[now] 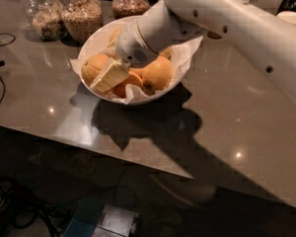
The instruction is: Pick orange from white bowl
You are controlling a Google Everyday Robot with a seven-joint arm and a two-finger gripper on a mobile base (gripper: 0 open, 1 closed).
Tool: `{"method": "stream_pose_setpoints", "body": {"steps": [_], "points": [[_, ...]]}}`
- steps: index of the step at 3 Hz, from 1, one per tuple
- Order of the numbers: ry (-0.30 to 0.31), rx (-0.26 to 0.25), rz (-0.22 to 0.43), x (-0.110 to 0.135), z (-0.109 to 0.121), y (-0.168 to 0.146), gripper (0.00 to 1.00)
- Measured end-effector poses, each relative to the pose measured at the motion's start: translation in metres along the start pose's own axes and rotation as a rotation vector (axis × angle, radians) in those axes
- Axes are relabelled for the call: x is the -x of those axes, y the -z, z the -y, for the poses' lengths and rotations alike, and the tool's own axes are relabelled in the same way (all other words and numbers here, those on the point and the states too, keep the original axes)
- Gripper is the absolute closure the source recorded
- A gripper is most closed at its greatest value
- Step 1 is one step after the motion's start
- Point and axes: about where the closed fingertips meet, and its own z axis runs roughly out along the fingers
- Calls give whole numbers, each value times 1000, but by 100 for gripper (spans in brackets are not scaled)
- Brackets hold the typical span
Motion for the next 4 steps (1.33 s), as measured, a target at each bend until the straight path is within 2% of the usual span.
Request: {"method": "stream_pose_setpoints", "body": {"steps": [1, 2, 3, 4], "points": [[76, -84, 65, 18, -39, 37, 100], [139, -184, 91, 41, -82, 74, 100], [191, -300, 81, 63, -127, 106, 100], [224, -377, 87, 70, -155, 129, 100]]}}
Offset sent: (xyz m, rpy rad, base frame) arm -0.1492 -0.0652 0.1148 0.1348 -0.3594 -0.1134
